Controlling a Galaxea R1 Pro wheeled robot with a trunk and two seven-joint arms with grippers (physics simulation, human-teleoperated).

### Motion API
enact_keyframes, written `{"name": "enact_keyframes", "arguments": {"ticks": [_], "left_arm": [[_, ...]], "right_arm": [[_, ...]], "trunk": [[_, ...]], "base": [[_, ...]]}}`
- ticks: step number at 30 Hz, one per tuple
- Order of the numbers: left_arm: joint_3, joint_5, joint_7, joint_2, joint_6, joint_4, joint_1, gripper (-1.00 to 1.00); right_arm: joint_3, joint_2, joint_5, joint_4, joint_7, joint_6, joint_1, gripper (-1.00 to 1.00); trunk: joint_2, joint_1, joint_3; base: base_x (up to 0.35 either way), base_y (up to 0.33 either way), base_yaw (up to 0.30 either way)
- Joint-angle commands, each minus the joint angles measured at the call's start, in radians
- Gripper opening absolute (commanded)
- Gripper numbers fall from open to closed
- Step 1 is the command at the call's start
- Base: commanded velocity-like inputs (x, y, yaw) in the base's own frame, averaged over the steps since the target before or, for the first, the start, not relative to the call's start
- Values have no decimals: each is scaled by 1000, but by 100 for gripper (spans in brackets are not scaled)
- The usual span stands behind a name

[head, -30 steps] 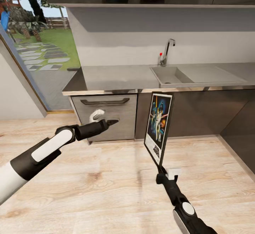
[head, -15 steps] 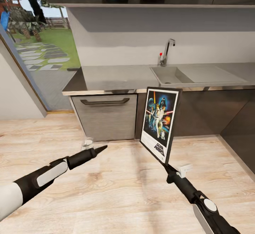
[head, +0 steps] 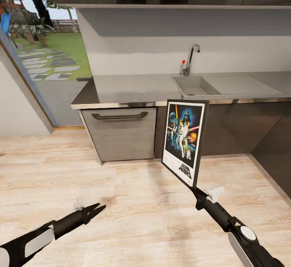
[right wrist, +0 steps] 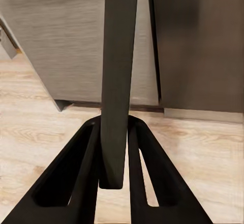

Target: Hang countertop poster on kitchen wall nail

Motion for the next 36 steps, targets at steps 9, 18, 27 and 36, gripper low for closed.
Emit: {"name": "enact_keyframes", "arguments": {"ticks": [9,18,27,36], "left_arm": [[-10,8,-152,-10,-76,189,119,100],[-10,135,-159,-30,-161,239,261,100],[-2,147,-155,-144,-183,415,279,100],[0,147,-154,-156,-184,442,280,100]], "right_arm": [[-36,-2,-12,-58,39,206,-1,-100],[-40,-1,-11,-63,88,223,-1,-100],[-39,-1,-10,-62,88,224,-1,-100],[-39,-1,-9,-60,87,224,-1,-100]], "trunk": [[0,0,-1],[0,0,-1],[0,0,11],[56,-31,45]], "base": [[0,0,0],[0,0,0],[0,0,0],[0,0,0]]}}
